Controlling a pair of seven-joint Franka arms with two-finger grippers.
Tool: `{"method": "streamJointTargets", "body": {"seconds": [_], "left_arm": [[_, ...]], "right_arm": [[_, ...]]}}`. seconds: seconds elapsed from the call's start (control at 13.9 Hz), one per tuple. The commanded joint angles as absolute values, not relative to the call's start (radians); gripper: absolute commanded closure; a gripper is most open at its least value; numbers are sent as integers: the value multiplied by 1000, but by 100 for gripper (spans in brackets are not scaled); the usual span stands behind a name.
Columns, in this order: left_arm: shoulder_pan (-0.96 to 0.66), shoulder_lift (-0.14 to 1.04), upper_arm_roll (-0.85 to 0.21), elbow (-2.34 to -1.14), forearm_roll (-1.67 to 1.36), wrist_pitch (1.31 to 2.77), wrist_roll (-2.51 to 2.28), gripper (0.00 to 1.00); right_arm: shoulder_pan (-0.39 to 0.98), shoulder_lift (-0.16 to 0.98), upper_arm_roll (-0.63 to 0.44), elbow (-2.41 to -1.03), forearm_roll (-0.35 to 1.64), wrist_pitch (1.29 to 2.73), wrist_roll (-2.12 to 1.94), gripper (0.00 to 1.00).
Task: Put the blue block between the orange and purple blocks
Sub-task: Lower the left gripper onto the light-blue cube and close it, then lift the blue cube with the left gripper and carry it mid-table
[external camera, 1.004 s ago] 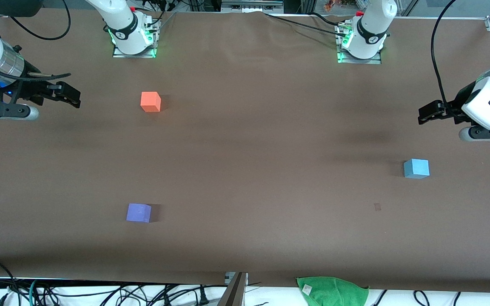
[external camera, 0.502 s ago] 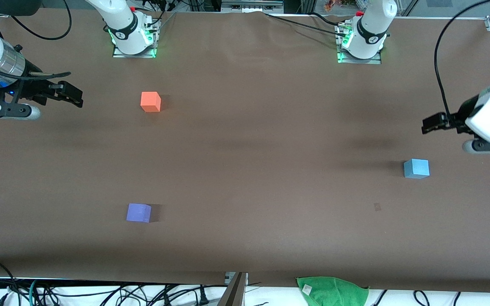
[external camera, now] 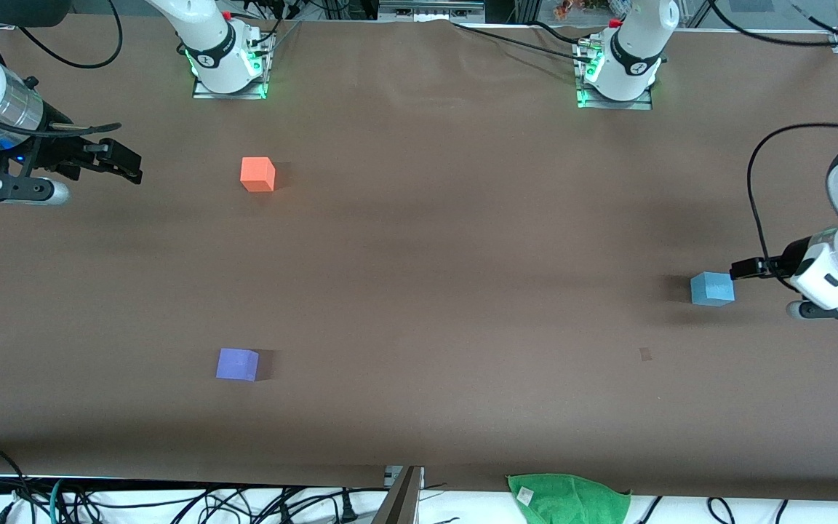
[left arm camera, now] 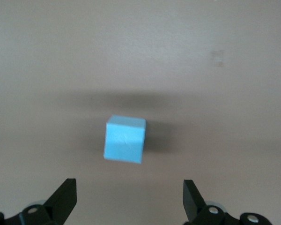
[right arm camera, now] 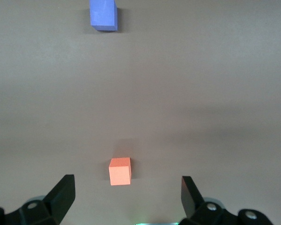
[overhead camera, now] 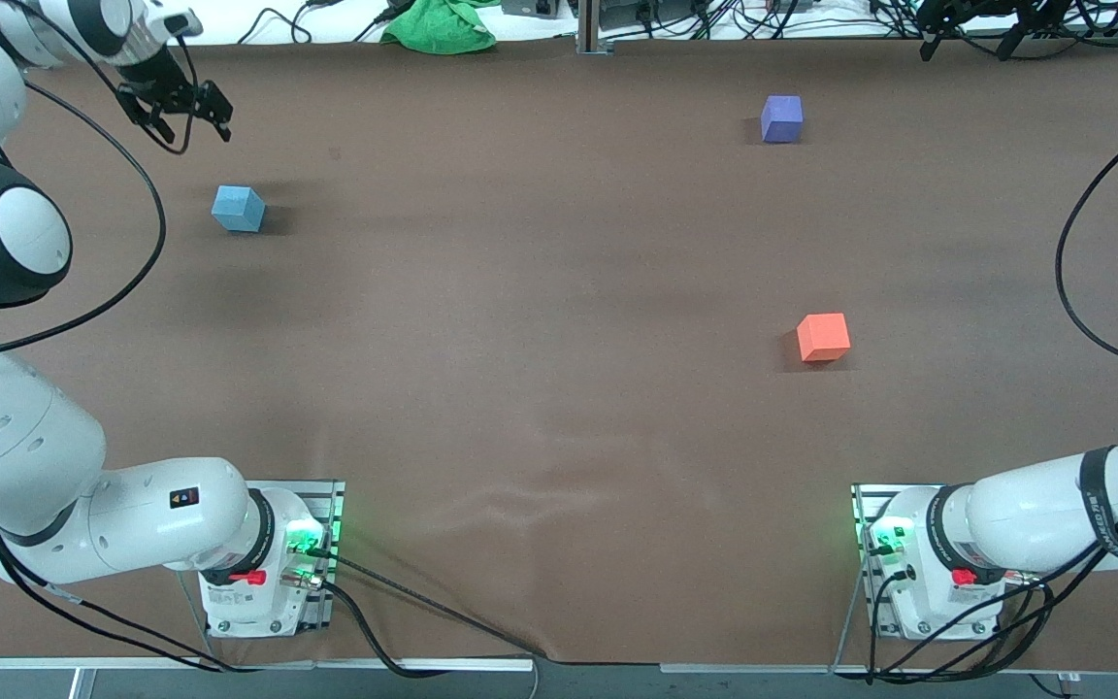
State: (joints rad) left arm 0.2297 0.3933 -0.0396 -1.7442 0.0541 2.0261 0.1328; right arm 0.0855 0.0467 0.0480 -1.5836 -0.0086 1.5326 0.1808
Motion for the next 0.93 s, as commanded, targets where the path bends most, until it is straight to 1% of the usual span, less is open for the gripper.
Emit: {"method": "streamJointTargets", "body": {"seconds": [0.0,0.14,0.36,0.65,0.86], "left_arm": [[259,411,-49,-1828,77,2158,230,0],[261,443,-49,-1845,77,2195,239,0],[259,477,-51,-1853,78,2204,274,0],[268,534,-49,-1855,78,2324,325,0],[276,561,-51,-1855,75,2342,325,0]], "right_arm": [[77,52,54,-1565,8,1514,181,0],[77,54,54,-1565,8,1514,181,0],[77,52,54,-1565,8,1514,181,0],[77,52,52,-1563,8,1516,181,0],[77,52,52,-1563,8,1516,181,0]]}}
